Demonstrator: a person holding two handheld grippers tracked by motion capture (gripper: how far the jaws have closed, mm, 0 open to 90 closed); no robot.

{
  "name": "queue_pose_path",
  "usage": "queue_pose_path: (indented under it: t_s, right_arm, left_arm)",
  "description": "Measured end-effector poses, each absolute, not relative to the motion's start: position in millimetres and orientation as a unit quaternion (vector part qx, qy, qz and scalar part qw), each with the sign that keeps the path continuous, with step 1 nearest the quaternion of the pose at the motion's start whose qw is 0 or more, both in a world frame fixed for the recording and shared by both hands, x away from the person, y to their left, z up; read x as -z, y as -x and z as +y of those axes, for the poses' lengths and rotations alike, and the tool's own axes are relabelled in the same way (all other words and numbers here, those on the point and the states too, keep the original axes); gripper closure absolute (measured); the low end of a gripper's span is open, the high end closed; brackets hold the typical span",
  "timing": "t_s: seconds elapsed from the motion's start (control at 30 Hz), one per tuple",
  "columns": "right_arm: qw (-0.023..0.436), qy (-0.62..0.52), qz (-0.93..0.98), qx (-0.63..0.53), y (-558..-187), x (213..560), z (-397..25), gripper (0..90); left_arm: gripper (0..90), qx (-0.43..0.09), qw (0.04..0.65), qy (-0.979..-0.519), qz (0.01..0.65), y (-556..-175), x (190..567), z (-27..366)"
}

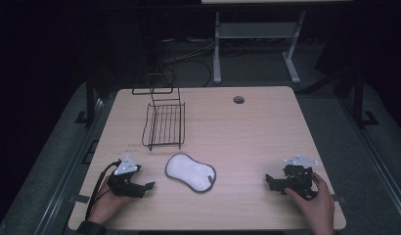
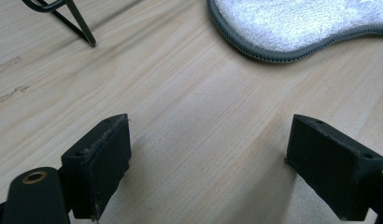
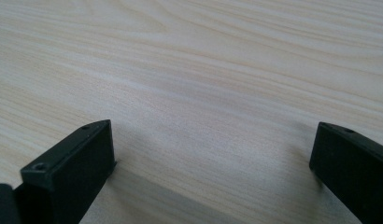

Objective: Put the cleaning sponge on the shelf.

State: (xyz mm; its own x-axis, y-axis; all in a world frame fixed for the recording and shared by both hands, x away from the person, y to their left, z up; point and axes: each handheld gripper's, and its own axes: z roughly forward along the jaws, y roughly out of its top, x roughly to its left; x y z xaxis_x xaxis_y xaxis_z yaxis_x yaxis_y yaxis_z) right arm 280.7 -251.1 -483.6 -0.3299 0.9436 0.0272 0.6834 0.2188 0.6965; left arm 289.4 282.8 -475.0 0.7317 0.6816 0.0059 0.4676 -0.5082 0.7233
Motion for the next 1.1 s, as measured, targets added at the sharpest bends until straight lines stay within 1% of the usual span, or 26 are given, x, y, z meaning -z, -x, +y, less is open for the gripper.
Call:
queue_pose_path:
  t_s: [0.27, 0.37, 0.47, 0.6, 0.63, 0.67, 0.7, 0.8, 0.93, 1.1]
  right_arm:
    - [0.207, -0.541, 0.753, -0.314, -280.7, 483.6, -251.0, 0.0]
    - [0.207, -0.541, 0.753, -0.314, -280.7, 483.6, -251.1, 0.0]
    - [0.207, -0.541, 0.753, -0.314, -280.7, 483.6, -251.1, 0.0]
    - [0.207, -0.541, 0.753, -0.314, -280.7, 483.6, -251.1, 0.0]
    - [0.207, -0.540, 0.753, -0.314, -280.7, 483.6, -251.1, 0.0]
    - [0.207, -0.541, 0.752, -0.314, -280.7, 483.6, -251.0, 0.0]
    - [0.207, -0.541, 0.752, -0.314, -280.7, 483.6, -251.0, 0.0]
    - [0.207, -0.541, 0.753, -0.314, -280.7, 483.6, -251.1, 0.0]
    - [0.207, -0.541, 0.753, -0.314, -280.7, 483.6, -251.1, 0.0]
    - [0.207, -0.541, 0.753, -0.314, -280.7, 483.6, -251.1, 0.0]
  left_arm:
    - [13.1, -0.146, 0.367, -0.854, 0.338, -289.6, 475.0, 282.7]
    - [14.3, -0.143, 0.360, -0.858, 0.338, -291.7, 473.2, 282.0]
    - [17.7, -0.134, 0.359, -0.858, 0.342, -294.1, 469.7, 281.6]
    - [27.9, -0.127, 0.359, -0.862, 0.336, -294.1, 465.6, 279.9]
    - [31.7, -0.126, 0.360, -0.862, 0.334, -293.7, 464.6, 279.2]
    - [38.5, -0.125, 0.362, -0.862, 0.333, -293.3, 463.5, 278.7]
    - [38.5, -0.122, 0.362, -0.863, 0.331, -293.5, 462.3, 278.2]
    - [47.3, -0.117, 0.361, -0.865, 0.328, -294.2, 458.2, 275.6]
    - [62.7, -0.108, 0.368, -0.864, 0.325, -295.1, 452.6, 272.0]
    - [76.0, -0.088, 0.378, -0.863, 0.324, -297.2, 447.1, 266.6]
